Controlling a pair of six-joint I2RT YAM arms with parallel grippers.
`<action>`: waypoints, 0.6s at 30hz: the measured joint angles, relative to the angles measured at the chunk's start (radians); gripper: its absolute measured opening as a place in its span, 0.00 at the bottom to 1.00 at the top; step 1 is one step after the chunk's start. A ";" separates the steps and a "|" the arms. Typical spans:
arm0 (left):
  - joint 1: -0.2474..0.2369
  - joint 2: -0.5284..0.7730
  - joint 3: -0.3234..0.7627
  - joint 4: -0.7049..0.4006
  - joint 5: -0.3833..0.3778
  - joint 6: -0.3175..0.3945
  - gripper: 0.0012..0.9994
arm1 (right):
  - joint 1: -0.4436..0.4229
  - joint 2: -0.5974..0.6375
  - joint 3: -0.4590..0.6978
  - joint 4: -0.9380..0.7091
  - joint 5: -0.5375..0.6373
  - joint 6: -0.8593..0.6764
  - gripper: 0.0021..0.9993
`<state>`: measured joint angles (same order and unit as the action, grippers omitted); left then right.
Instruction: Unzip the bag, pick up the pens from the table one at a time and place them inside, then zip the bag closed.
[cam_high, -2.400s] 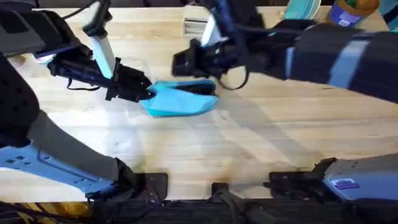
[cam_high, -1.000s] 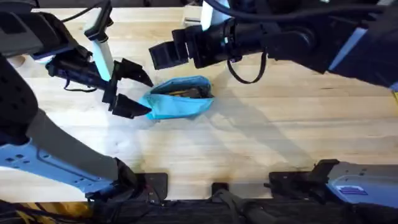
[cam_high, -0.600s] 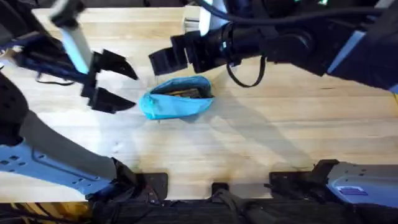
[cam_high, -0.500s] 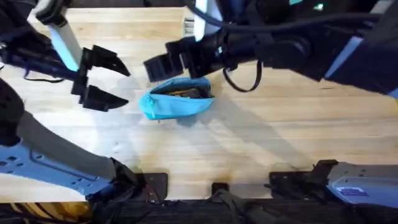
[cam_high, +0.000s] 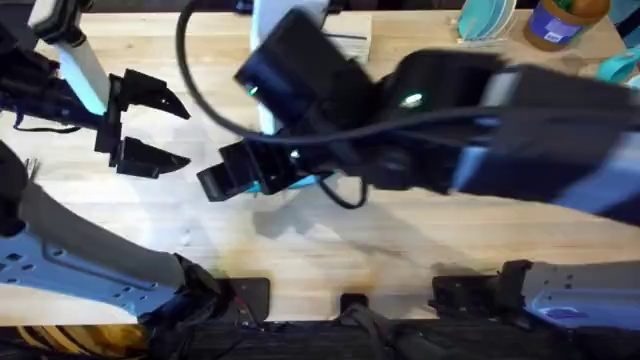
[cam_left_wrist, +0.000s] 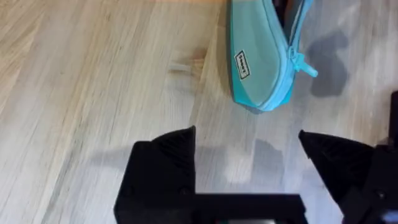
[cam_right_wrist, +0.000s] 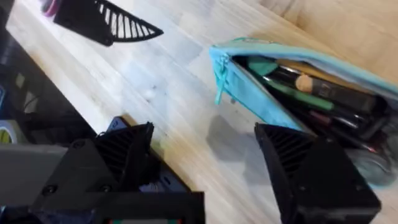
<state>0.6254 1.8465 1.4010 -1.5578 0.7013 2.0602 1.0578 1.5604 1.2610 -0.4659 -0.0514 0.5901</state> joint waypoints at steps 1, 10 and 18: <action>0.000 0.000 0.000 0.000 0.000 0.000 1.00 | 0.004 0.019 0.000 0.020 0.003 0.007 1.00; 0.000 0.000 0.000 0.001 -0.007 0.000 0.99 | 0.025 0.143 0.000 0.125 0.007 0.076 1.00; 0.000 0.000 0.000 0.002 -0.011 0.000 0.99 | 0.029 0.189 0.000 0.220 0.067 0.113 1.00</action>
<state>0.6254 1.8465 1.4010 -1.5562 0.6907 2.0600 1.0871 1.7498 1.2611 -0.2462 0.0155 0.7035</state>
